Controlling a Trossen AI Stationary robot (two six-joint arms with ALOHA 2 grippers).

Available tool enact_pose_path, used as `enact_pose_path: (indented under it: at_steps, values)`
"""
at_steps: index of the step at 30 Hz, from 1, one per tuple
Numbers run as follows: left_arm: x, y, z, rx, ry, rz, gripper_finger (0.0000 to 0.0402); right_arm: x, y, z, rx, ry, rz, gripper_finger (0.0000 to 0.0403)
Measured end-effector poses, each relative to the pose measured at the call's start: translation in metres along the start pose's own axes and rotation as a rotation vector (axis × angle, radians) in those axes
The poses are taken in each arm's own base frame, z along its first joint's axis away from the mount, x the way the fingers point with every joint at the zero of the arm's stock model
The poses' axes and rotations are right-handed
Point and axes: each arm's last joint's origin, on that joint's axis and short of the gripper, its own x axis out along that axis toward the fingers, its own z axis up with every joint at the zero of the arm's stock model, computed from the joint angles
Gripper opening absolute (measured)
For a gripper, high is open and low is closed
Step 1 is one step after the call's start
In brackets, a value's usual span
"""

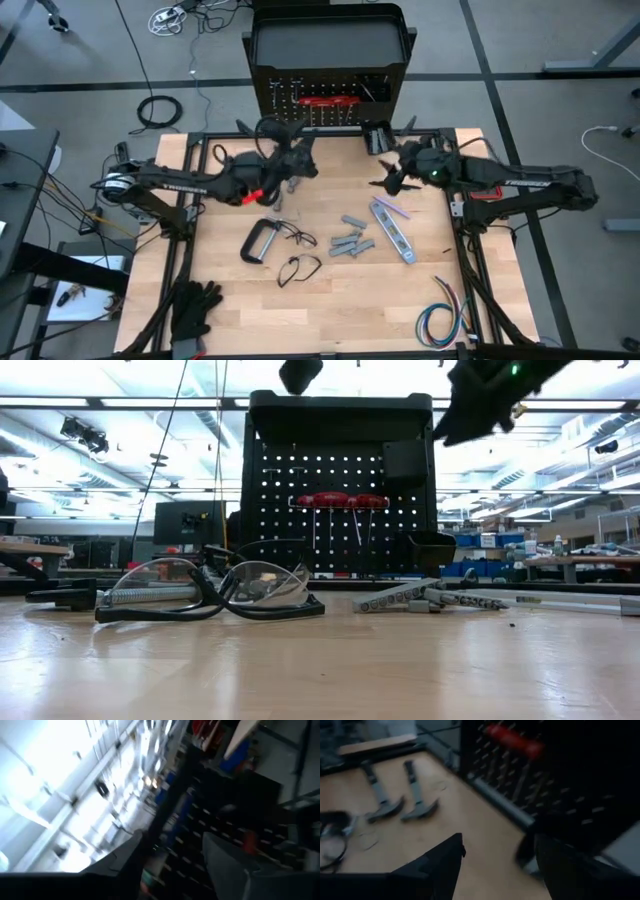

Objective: Hang tools onto peg board
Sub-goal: Unhang the T-shaped metric hex key

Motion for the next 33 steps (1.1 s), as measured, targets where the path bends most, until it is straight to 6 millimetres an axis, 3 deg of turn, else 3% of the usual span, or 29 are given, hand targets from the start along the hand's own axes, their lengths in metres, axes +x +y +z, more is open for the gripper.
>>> enact_pose_path:
  at_steps: [7,11,17,22,33]
  values:
    - [0.045,0.027,-0.007,0.207,0.026,-0.004,0.0262,0.034,0.016,-0.043,0.019,0.001,0.113,0.0252]
    - [0.077,0.04,-0.012,0.264,0.116,-0.03,0.0284,0.043,0.02,-0.052,0.011,0.012,0.124,0.025]
    - [0.114,0.041,-0.02,0.328,0.216,-0.062,0.0289,0.045,0.022,-0.052,0.006,0.019,0.158,0.0248]
    - [0.132,0.037,-0.03,0.364,0.269,-0.103,0.029,0.043,0.024,-0.053,0.002,0.03,0.187,0.0247]
    - [0.155,0.054,-0.069,0.377,0.389,-0.069,0.029,0.038,0.031,-0.056,-0.001,0.04,0.228,0.0245]
